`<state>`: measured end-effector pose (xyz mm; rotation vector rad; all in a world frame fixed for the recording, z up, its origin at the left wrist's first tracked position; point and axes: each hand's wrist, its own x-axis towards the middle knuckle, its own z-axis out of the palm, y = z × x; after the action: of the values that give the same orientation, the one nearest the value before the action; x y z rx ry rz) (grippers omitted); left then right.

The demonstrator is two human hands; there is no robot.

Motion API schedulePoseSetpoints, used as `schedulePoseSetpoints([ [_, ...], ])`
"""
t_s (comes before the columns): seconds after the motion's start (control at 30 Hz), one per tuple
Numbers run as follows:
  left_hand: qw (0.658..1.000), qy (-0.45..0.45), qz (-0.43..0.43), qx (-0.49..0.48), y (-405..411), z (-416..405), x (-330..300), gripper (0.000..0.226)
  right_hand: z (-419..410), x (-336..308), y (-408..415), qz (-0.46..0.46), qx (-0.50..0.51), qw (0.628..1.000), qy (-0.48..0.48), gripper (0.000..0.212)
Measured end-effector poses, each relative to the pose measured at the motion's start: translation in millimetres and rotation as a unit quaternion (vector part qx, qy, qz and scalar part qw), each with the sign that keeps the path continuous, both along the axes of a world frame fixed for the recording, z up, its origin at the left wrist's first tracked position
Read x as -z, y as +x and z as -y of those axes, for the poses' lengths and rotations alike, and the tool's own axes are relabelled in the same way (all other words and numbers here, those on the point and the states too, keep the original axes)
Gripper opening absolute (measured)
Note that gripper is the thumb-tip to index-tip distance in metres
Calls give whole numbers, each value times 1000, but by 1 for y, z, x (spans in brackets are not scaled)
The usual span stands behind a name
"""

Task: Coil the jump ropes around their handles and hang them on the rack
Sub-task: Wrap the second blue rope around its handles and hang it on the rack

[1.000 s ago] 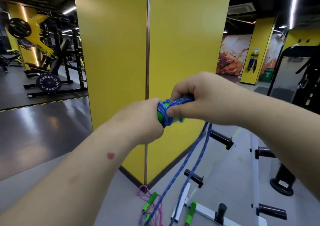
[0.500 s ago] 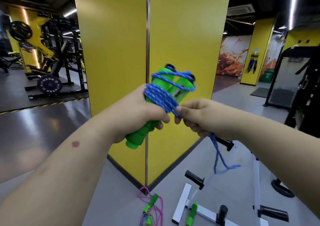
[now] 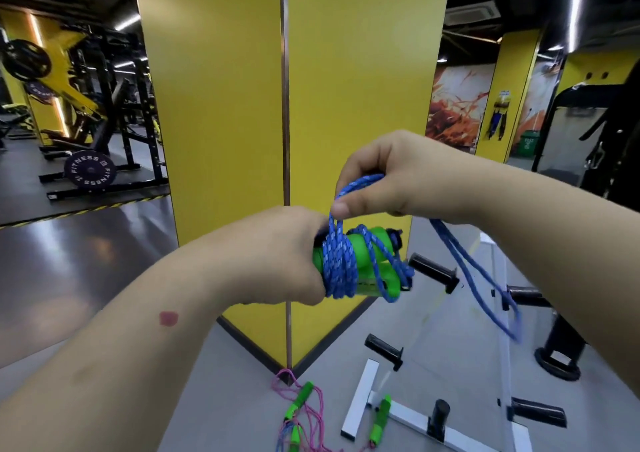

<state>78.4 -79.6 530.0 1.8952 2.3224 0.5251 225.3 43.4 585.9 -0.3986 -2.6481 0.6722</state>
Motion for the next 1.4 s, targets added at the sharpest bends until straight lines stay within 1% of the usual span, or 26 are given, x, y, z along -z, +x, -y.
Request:
schedulePoseSetpoints([
  [0.03, 999, 9, 36, 26, 2, 3, -2, 25, -4, 3, -1, -11, -6, 998, -54, 24],
  [0.1, 987, 34, 142, 67, 1, 10, -3, 40, -11, 11, -1, -16, -17, 985, -171, 15],
  [0.13, 977, 46, 196, 76, -1, 13, -3, 50, -13, 17, 0, -7, -18, 980, -196, 6],
  [0.17, 965, 58, 244, 81, -4, 16, -2, 58, -13, 22, 0, 5, 2, 981, -195, 9],
  [0.2, 950, 75, 292, 87, -8, 17, -1, 62, -12, 28, 0, 16, 32, 984, -177, 21],
  [0.23, 931, 96, 341, 89, -11, 17, 0, 65, -9, 35, 0, 26, 57, 982, -181, 32],
  [0.27, 910, 120, 387, 86, -14, 16, 1, 67, -8, 43, -1, 25, 57, 974, -216, 39],
  [0.3, 891, 148, 422, 79, -16, 14, 2, 68, -8, 49, -2, 27, 45, 965, -258, 42],
  [0.33, 877, 175, 443, 69, -18, 11, 2, 68, -8, 55, -3, 32, 28, 961, -273, 40],
  [0.37, 866, 199, 454, 56, -18, 8, 3, 68, -7, 58, -5, 43, 22, 964, -263, 36],
  [0.43, 847, 237, 476, 26, -19, 3, 4, 68, -3, 58, -7, 57, 35, 970, -233, 38],
  [0.5, 819, 258, 512, -4, -20, 1, 4, 66, 4, 52, -7, 65, 54, 979, -184, 37],
  [0.57, 785, 279, 552, -33, -22, -2, 3, 57, 14, 46, -5, 98, 79, 988, -85, 36],
  [0.63, 758, 298, 576, -68, -26, -4, 2, 50, 24, 42, -4, 134, 99, 986, 26, 36],
  [0.73, 753, 320, 563, -115, -34, -8, 4, 55, 39, 41, -3, 162, 102, 971, 140, 35],
  [0.8, 739, 306, 591, -105, -37, -9, 6, 61, 47, 42, -2, 176, 103, 953, 225, 34],
  [0.83, 724, 299, 615, -92, -37, -10, 7, 53, 51, 41, -2, 185, 105, 942, 259, 33],
  [0.9, 694, 282, 659, -72, -35, -11, 8, 23, 54, 42, -2, 198, 112, 925, 303, 33],
  [0.93, 685, 270, 673, -67, -33, -10, 7, 14, 54, 43, -2, 204, 114, 921, 313, 33],
  [1.03, 671, 256, 693, -62, -27, -12, 7, 12, 51, 44, -4, 215, 103, 917, 321, 38],
  [1.07, 659, 256, 705, -58, -25, -13, 8, 13, 51, 43, -5, 220, 97, 919, 312, 39],
  [1.13, 630, 259, 730, -52, -23, -14, 8, 13, 51, 41, -7, 224, 92, 934, 262, 40],
  [1.27, 562, 282, 777, -30, -20, -15, 5, 16, 52, 35, -7, 226, 77, 965, 108, 31],
  [1.3, 553, 293, 779, -26, -21, -15, 4, 15, 53, 35, -7, 208, 65, 974, 57, 30],
  [1.33, 556, 306, 772, -27, -21, -15, 4, 13, 55, 36, -7, 174, 54, 983, 0, 30],
  [1.4, 573, 326, 751, -34, -22, -13, 2, 11, 55, 38, -8, 95, 39, 985, -136, 30],
])
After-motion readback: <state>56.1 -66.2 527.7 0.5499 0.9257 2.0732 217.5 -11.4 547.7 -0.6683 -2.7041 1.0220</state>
